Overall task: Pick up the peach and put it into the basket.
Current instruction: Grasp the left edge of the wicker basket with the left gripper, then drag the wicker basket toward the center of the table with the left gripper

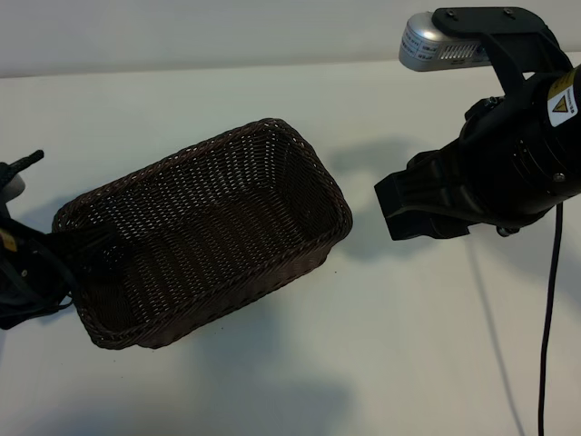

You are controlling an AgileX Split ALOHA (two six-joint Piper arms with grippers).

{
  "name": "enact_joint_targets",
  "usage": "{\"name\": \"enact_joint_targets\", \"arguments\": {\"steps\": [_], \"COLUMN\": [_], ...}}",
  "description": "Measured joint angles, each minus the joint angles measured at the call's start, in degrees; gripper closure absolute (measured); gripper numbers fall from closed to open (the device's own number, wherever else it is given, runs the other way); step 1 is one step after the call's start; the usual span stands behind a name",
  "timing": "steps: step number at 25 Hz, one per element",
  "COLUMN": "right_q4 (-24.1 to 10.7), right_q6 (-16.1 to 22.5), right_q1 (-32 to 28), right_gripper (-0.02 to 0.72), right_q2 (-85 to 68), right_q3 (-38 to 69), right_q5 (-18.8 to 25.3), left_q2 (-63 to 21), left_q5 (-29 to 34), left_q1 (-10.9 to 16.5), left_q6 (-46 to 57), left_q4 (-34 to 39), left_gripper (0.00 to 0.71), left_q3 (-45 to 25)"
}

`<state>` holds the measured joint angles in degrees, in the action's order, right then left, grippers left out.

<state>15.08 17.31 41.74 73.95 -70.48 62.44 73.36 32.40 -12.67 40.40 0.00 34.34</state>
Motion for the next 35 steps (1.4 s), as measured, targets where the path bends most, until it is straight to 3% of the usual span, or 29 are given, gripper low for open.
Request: {"name": "enact_joint_targets", "arguments": {"steps": [8,18,21,26,27,35], "right_q4": [0.0,0.0,0.0,0.0,0.0,0.0], "right_q6": [0.0,0.0,0.0,0.0,0.0,0.0], "right_q1": [0.0,0.0,0.0,0.0,0.0,0.0], "right_gripper": [0.238,0.238,0.238,0.238,0.238,0.238], "right_q2": [0.0,0.0,0.0,0.0,0.0,0.0], "right_q3": [0.0,0.0,0.0,0.0,0.0,0.0], "right_q5": [0.0,0.0,0.0,0.0,0.0,0.0], "left_q2": [9.0,12.5,12.5,12.5,12.5,12.5], "left_q5": [-6.4,-10.3,-10.7,-12.2,-12.7,-13.4], "left_q1": [0.0,0.0,0.0,0.0,0.0,0.0], "left_q6": [-1.5,-2.6,-2.6,-2.6,-2.6,-2.5], "left_q4": [-2.2,-3.8,-3.8,-4.0,-4.0,-4.6], "left_gripper": [0.158,0.176,0.262,0.573,0.602,0.603], "left_q3": [0.0,0.0,0.0,-0.1,-0.1,-0.1]}}
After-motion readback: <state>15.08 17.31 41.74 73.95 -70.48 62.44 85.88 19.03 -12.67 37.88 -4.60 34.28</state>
